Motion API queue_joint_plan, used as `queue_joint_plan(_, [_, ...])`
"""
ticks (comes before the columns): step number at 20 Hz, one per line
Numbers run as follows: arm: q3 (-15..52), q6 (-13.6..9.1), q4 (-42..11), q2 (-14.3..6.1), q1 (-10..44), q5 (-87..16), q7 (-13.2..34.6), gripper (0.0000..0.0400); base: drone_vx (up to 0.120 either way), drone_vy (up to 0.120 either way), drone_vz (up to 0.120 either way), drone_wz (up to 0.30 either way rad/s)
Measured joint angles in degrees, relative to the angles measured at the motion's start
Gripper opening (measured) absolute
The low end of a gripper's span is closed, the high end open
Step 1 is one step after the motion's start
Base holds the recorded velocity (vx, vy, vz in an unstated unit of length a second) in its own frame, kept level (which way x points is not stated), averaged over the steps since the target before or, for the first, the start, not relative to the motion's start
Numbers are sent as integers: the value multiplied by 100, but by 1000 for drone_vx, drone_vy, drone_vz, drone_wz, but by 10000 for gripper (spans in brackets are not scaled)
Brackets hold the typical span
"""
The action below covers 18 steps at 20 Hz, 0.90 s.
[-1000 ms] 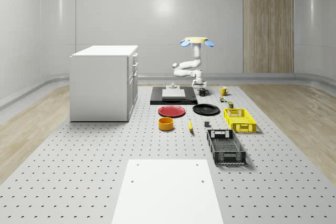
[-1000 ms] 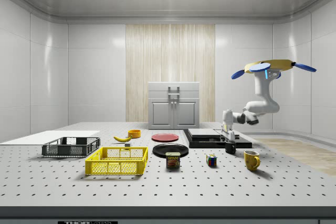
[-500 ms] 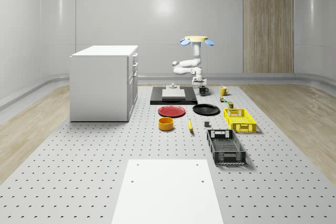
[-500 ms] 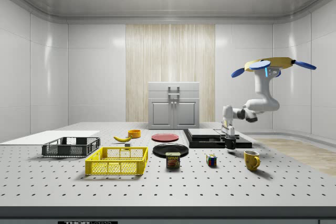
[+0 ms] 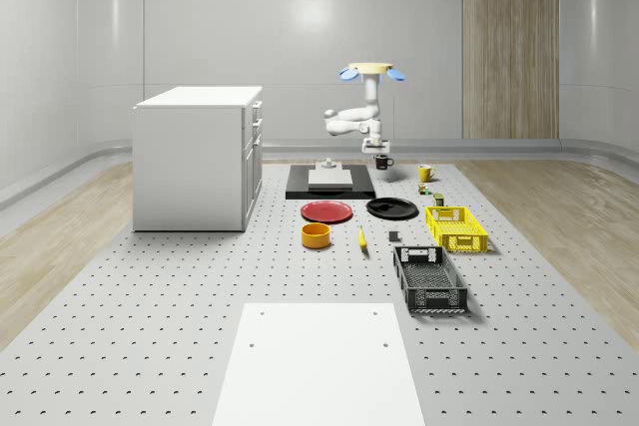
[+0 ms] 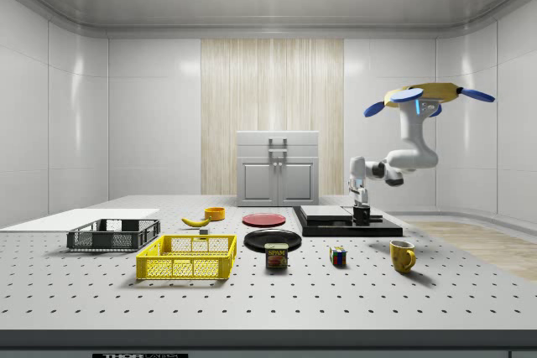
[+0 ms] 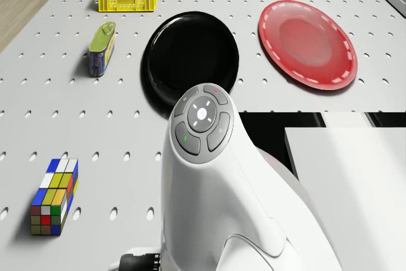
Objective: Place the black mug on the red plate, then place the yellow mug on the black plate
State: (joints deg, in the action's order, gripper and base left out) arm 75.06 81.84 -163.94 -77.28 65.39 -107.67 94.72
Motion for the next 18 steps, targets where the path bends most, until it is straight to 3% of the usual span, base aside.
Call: queue_joint_plan(18, [97,248,10,-280,83,167,74,110,120,-120,0,0])
